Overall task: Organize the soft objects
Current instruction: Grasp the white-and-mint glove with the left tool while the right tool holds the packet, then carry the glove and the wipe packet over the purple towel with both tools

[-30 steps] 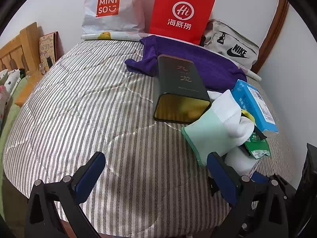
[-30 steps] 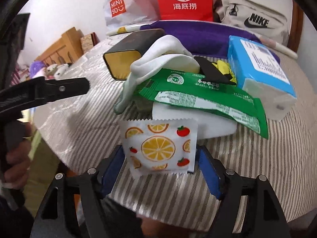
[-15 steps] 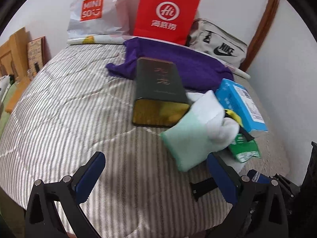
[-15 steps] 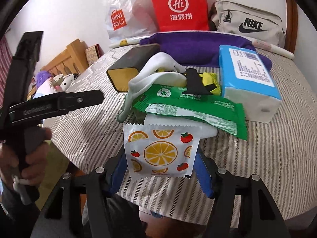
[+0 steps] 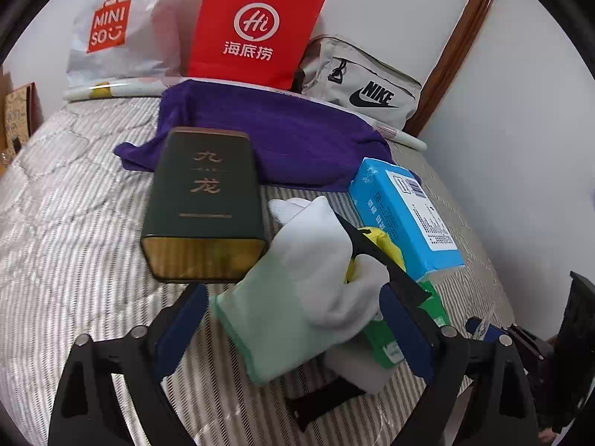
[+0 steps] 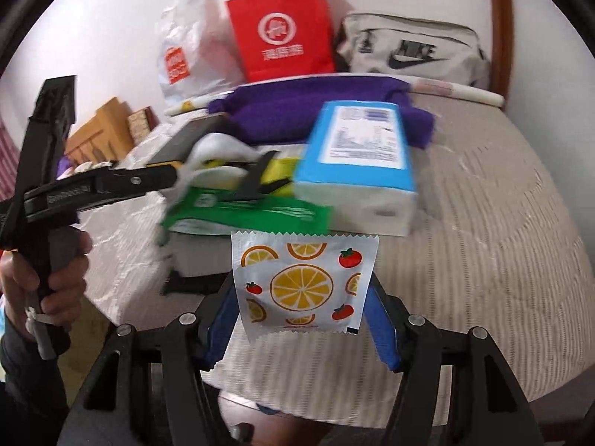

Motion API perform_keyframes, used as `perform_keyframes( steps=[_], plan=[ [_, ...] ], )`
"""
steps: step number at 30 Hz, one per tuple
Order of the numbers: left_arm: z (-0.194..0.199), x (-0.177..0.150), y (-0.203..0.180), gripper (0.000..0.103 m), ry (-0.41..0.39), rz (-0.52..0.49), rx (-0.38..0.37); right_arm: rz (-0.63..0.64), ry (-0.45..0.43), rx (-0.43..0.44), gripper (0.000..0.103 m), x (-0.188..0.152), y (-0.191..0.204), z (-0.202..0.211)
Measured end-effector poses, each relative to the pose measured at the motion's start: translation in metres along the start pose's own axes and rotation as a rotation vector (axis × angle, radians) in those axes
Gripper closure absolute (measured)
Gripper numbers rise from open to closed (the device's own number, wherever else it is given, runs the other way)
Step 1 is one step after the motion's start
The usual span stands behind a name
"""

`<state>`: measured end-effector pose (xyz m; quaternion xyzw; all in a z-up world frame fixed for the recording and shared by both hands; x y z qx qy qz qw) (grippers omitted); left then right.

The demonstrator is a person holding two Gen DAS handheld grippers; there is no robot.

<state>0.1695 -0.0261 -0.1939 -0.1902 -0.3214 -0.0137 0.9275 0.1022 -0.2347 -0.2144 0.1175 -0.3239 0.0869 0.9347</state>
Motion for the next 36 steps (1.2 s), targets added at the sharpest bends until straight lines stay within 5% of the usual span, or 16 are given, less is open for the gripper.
perform_keyframes(
  steps=[5, 8, 13, 36],
  plan=[
    [-0.011, -0.002, -0.003, 0.037, 0.01, -0.028, 0.002, -0.043, 0.029, -0.019, 0.04, -0.004, -0.022, -0.009],
    [-0.013, -0.004, -0.008, 0.062, 0.01, -0.044, -0.03, -0.053, 0.039, -0.023, 0.04, -0.004, -0.028, -0.013],
    [-0.007, -0.003, -0.014, 0.087, -0.008, -0.056, -0.072, -0.066, 0.05, -0.03, 0.04, -0.005, -0.034, -0.017],
    [0.075, 0.032, 0.01, 0.09, -0.159, -0.011, 0.005, -0.039, 0.041, -0.05, 0.041, 0.015, -0.04, 0.0]
  ],
)
Point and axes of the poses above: each gripper's, at about its wrist camera, not at the fingertips, and z roughly against the way its jaws point, y to its left, x to its top, the point moved 8 cm from there along -z, roughly the way its jaws point, and after that the axes turned 2 degrees about z, right-handed, at the moved point
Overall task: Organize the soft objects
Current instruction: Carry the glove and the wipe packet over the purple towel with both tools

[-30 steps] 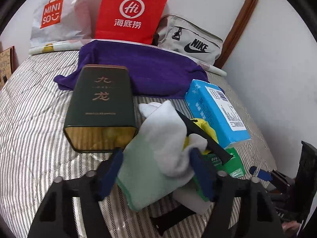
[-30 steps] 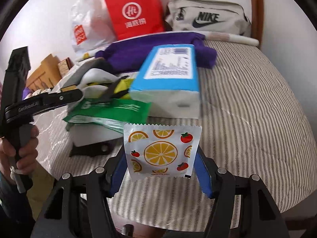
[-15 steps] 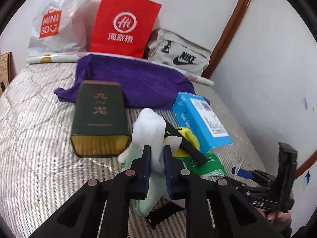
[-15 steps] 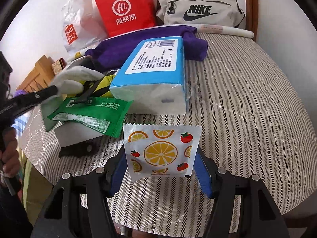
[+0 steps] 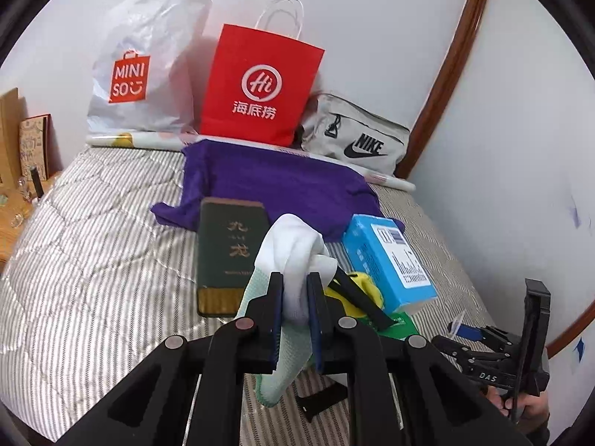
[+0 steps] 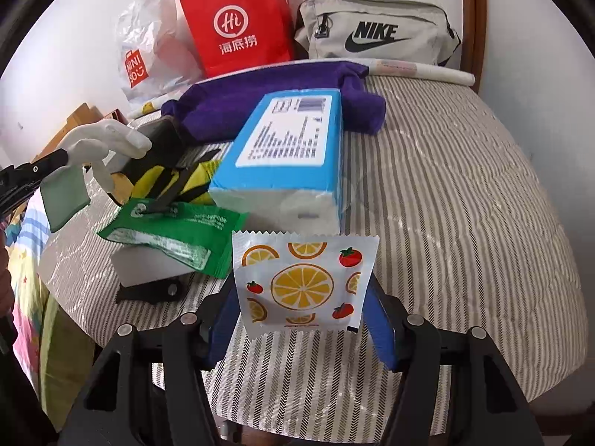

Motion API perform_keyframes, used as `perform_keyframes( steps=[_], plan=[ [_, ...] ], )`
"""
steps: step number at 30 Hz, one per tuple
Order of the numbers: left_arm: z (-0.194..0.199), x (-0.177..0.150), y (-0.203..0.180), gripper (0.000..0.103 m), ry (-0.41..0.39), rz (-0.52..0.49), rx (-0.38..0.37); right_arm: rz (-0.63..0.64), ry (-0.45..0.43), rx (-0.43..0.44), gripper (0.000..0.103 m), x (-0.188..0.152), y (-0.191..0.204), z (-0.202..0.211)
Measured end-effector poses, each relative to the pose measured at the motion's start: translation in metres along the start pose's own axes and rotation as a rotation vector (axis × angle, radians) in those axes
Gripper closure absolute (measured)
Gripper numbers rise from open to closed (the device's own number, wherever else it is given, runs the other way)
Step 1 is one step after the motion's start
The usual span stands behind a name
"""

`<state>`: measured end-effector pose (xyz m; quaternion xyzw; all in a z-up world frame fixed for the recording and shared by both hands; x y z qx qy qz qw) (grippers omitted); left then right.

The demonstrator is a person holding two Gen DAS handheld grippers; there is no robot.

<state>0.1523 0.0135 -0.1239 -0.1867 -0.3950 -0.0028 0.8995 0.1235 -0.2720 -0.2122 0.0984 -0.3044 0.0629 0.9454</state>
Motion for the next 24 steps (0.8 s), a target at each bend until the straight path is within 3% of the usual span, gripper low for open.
perform_keyframes(
  steps=[13, 24],
  plan=[
    [0.001, 0.043, -0.005, 0.09, -0.032, -0.02, 0.013, 0.063, -0.076, 0.007, 0.041, 0.057, 0.01, 0.037],
    [-0.022, 0.076, 0.01, 0.09, -0.021, -0.017, 0.056, 0.063, -0.094, 0.027, 0.041, 0.121, 0.014, 0.019]
  ],
)
Point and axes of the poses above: each gripper's, at about its wrist camera, not at the fingertips, and z roughly against the way its jaws point, y to its left, x to its top, the point moved 8 cm from there along -z, roughly the way its jaws point, and after that the axes turned 2 degrees about z, right-handed, at the moved point
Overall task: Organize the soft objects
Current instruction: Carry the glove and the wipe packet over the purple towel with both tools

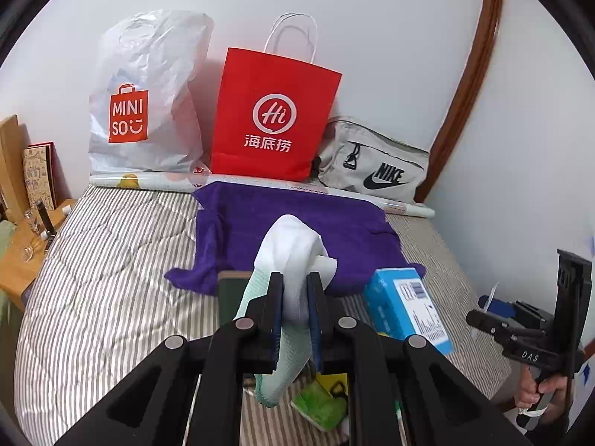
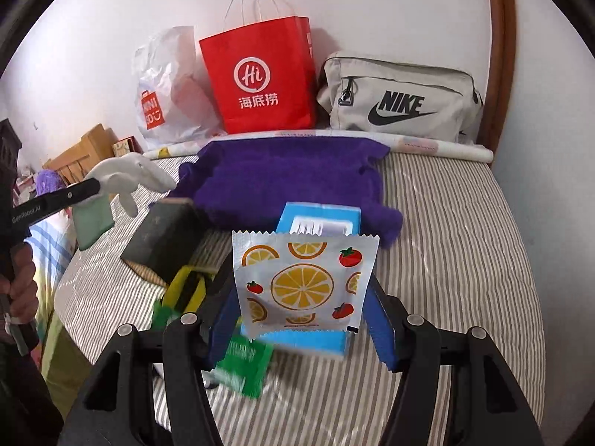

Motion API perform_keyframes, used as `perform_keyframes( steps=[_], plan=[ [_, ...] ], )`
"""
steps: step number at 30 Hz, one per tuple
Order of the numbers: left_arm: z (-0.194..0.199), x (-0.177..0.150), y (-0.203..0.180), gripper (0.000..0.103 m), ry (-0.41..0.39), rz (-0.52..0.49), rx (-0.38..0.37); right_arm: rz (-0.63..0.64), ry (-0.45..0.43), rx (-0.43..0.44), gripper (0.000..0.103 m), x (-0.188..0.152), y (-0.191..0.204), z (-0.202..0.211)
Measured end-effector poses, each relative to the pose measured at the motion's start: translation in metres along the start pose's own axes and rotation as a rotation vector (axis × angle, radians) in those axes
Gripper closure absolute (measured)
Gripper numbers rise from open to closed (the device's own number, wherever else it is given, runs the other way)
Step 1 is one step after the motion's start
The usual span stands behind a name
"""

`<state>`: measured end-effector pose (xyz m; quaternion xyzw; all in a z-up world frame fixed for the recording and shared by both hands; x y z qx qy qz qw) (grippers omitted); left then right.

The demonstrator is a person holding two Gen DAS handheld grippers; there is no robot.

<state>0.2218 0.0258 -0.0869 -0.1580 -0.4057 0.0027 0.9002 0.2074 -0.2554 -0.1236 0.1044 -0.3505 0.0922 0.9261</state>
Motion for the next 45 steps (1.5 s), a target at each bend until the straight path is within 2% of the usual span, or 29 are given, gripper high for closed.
perform_keyframes(
  steps=[15, 35, 45],
  plan=[
    [-0.057, 0.042, 0.016, 0.09, 0.027, 0.009, 0.025, 0.021, -0.012, -0.016, 0.041, 0.072, -0.001, -0.057],
    [-0.139, 0.077, 0.033, 0.09, 0.085, 0.038, -0.004, 0.086, 0.08, -0.007, 0.041, 0.113, -0.014, -0.142],
    [-0.177, 0.084, 0.039, 0.09, 0.13, 0.037, 0.002, 0.109, 0.157, 0.005, 0.041, 0.124, -0.024, -0.186]
  ],
)
Point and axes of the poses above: each gripper's, at about its wrist camera, not at the fingertips, and z roughly against the way its jaws point, y to its left, x to its top, the point moved 8 cm from there along -z, roughly the way its jaws point, and after that the axes turned 2 degrees about z, right-handed, at the moved point
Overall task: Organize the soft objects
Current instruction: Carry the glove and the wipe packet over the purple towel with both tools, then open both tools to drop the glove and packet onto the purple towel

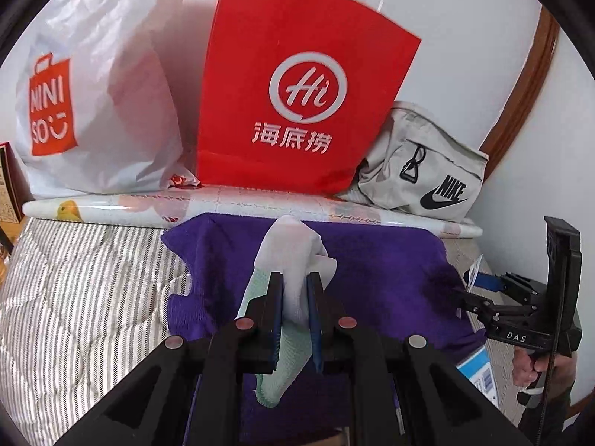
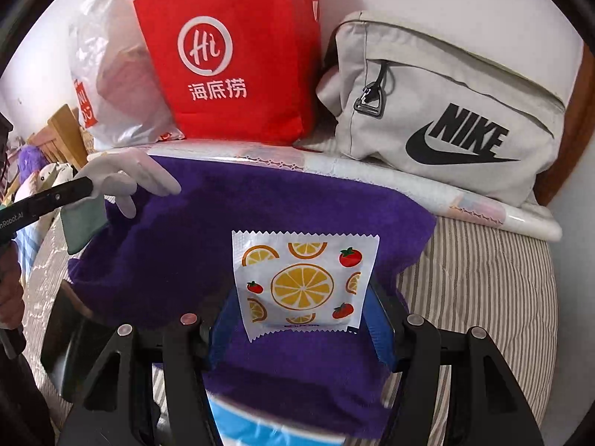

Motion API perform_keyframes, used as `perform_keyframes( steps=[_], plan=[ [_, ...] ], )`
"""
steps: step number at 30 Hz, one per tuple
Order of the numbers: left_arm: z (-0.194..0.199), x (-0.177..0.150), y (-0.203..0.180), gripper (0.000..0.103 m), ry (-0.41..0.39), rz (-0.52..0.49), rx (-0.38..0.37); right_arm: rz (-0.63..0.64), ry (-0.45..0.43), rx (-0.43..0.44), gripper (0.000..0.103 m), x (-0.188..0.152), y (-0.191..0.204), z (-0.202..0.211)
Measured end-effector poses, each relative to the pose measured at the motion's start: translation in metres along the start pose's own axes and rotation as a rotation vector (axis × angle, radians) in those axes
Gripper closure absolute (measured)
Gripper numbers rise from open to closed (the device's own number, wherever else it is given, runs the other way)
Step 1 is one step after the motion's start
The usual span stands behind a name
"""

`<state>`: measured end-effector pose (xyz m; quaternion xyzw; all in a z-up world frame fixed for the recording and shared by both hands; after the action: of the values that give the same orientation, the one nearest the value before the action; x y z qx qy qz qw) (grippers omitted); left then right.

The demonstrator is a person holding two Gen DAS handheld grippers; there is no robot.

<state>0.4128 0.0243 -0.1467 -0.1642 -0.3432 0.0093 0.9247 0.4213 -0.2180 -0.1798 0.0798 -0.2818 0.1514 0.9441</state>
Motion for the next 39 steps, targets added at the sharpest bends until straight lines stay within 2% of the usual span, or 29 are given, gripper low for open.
perform_keyframes(
  steps=[7, 17, 33, 37, 39],
  plan=[
    [-0.024, -0.002, 0.009, 0.09, 0.052, 0.001, 0.03, 0.009, 0.043, 0.008, 0.041, 0.007, -0.005, -0.027],
    [-0.043, -0.008, 0.013, 0.089, 0.094, 0.025, 0.007, 0.019, 0.085, 0.021, 0.041, 0.016, -0.007, -0.049],
    [-0.054, -0.014, 0.01, 0.088, 0.133, 0.028, -0.01, 0.009, 0.148, 0.011, 0.041, 0.005, -0.015, -0.072],
    [-0.052, -0.015, 0.011, 0.077, 0.141, 0.038, -0.01, 0.008, 0.163, 0.011, 0.039, 0.005, -0.012, -0.079],
    [-0.051, -0.015, 0.012, 0.07, 0.141, 0.032, 0.01, 0.021, 0.166, 0.003, 0.034, 0.004, -0.011, -0.08]
  ],
)
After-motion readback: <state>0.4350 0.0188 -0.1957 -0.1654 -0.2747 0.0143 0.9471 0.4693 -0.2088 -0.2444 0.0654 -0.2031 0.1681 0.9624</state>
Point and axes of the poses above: each gripper's, at about its wrist camera, not at the fingertips, and z roughly against the way its jaws point, y to its left, x to its top, the point moved 8 cm from there along -z, roughly the way its jaws point, and after that the axes turned 2 degrees about z, right-handed, at the moved point
